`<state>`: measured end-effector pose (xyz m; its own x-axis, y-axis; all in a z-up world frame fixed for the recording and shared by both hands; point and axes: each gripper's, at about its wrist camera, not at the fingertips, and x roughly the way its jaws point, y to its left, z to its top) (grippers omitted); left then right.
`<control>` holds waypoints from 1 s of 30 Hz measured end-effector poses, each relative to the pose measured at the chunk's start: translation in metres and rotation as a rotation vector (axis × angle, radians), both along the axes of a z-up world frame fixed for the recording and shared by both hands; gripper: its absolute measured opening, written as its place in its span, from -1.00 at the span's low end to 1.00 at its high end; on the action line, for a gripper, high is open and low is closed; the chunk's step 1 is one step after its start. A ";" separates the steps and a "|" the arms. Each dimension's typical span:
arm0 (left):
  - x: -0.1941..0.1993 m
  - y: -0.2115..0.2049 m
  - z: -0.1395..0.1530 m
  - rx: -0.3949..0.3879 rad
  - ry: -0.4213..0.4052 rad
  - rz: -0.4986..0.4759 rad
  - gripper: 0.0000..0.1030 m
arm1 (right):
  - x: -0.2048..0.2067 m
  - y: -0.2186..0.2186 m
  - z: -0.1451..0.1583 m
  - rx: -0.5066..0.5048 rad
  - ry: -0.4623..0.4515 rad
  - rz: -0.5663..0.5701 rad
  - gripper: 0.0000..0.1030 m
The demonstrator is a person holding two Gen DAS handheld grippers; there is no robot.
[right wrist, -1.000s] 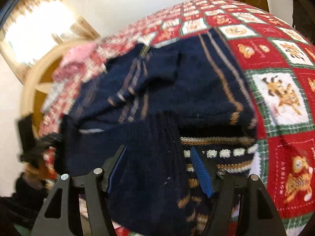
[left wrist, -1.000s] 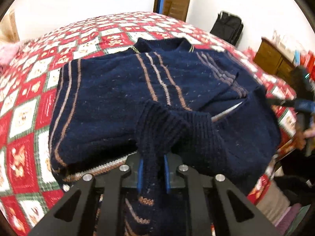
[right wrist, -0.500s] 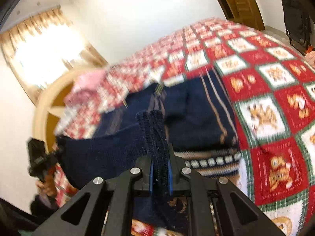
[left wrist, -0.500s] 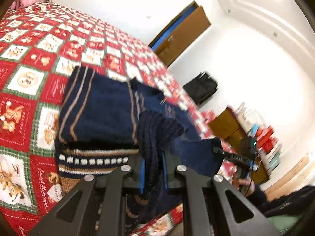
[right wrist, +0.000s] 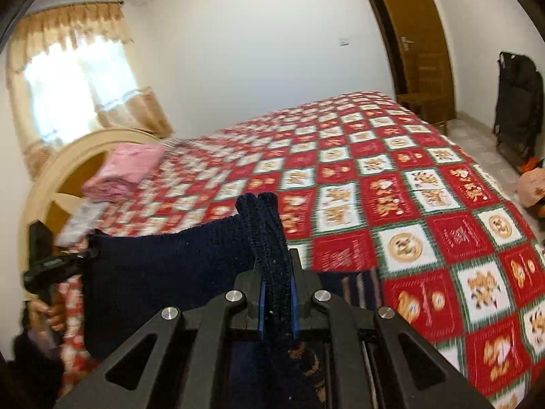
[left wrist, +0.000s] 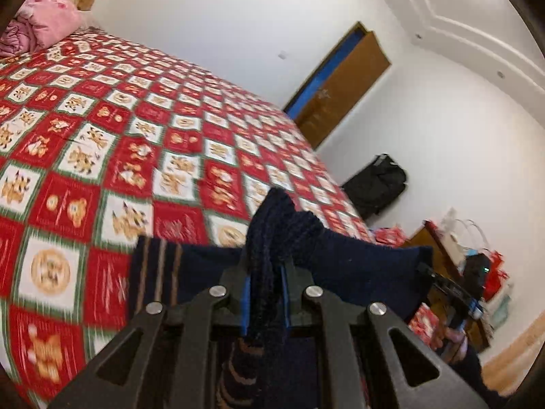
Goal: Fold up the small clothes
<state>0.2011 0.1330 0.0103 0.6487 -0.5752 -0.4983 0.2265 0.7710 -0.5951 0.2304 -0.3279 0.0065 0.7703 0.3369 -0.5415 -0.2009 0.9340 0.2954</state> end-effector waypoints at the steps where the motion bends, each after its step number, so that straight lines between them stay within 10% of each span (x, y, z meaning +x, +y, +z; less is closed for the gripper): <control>1: 0.010 -0.002 -0.007 0.014 0.012 0.015 -0.72 | 0.010 0.003 -0.010 -0.015 0.006 -0.010 -0.79; 8: 0.070 -0.019 -0.081 0.161 0.216 0.104 -0.71 | 0.059 0.029 -0.091 -0.206 0.098 -0.061 -0.79; 14: 0.076 0.011 -0.095 0.106 0.348 0.162 -0.07 | 0.074 0.025 -0.107 -0.207 0.183 -0.044 -0.72; 21: 0.025 0.045 -0.045 0.208 0.244 0.283 -0.01 | 0.021 -0.025 -0.048 0.072 0.007 -0.158 -0.72; 30: -0.047 -0.019 -0.047 0.330 0.130 0.139 0.18 | -0.099 -0.008 -0.042 -0.053 0.058 -0.105 -0.72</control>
